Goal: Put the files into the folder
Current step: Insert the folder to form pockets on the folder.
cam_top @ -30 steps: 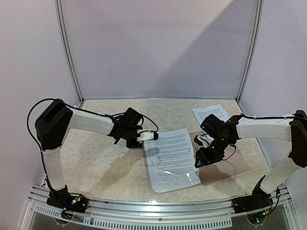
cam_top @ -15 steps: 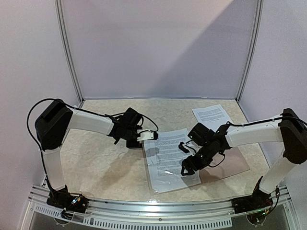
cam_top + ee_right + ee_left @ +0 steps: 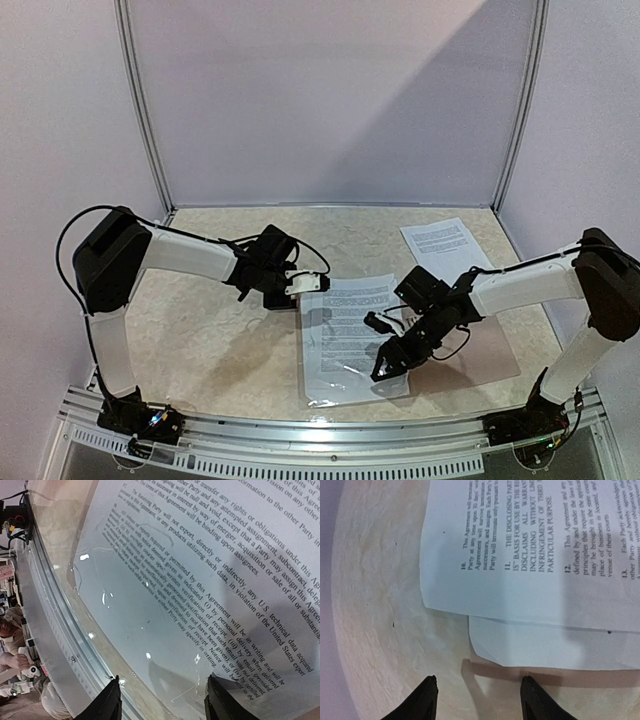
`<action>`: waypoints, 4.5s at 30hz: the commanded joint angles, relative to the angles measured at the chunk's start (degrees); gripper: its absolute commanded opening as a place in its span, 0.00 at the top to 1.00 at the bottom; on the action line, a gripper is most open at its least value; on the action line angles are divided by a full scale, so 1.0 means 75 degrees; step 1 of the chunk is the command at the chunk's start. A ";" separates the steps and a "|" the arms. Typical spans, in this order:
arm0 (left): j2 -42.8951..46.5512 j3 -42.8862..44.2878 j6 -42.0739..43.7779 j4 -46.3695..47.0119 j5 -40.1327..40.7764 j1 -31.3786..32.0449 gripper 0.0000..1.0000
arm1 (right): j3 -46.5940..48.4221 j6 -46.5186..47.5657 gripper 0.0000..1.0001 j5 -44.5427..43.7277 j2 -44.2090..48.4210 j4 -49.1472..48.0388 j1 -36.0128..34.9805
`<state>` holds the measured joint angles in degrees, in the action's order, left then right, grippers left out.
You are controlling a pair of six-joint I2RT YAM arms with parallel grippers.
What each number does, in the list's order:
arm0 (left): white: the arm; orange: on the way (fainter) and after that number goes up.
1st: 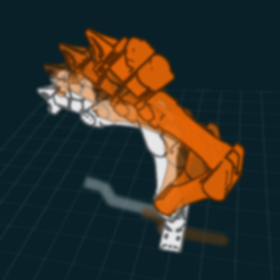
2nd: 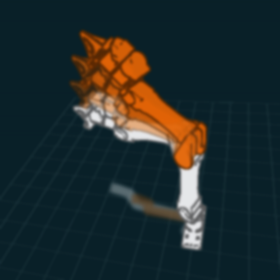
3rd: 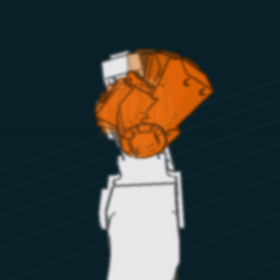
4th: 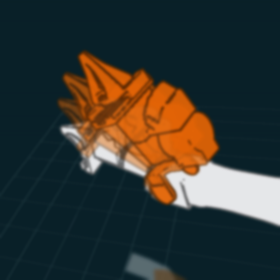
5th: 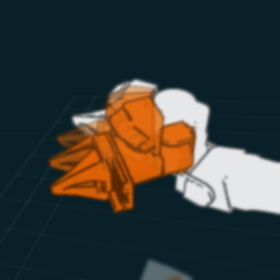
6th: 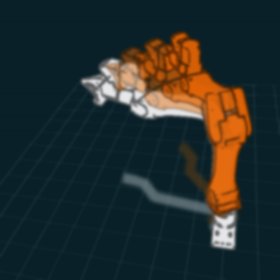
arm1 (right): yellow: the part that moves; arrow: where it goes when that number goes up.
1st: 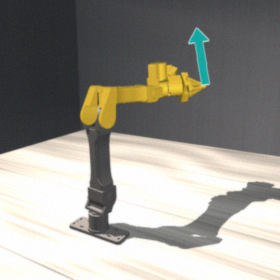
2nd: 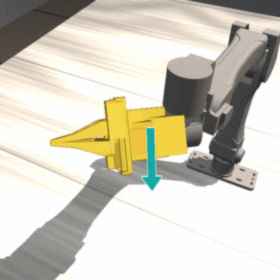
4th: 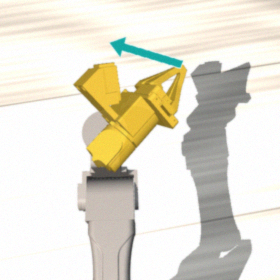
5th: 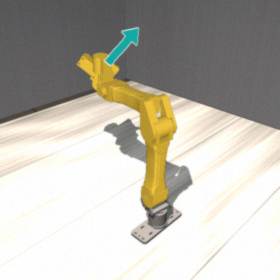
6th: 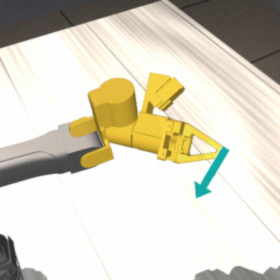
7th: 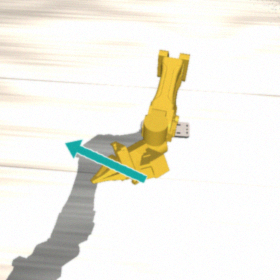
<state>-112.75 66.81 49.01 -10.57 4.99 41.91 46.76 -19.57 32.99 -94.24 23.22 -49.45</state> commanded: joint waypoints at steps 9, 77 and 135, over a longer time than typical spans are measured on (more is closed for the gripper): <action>-0.0454 -0.0482 -0.0070 -0.0817 0.0028 -0.0022 0.41 | -0.0449 -0.0717 0.55 0.0837 -0.0246 -0.0811 0.0096; 0.2261 -0.3625 -0.0846 0.0224 -0.0987 0.2791 0.40 | -0.1571 -0.2574 0.76 0.1334 -0.0434 -0.3289 -0.0239; 0.0573 -0.0033 0.0004 -0.1652 -0.4767 0.0761 0.24 | 0.0126 0.1023 1.00 0.1186 -0.0717 -0.3670 -0.0527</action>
<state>-106.98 66.28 48.97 -23.94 -30.30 48.47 47.75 -13.15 38.46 -99.61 -1.37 -52.88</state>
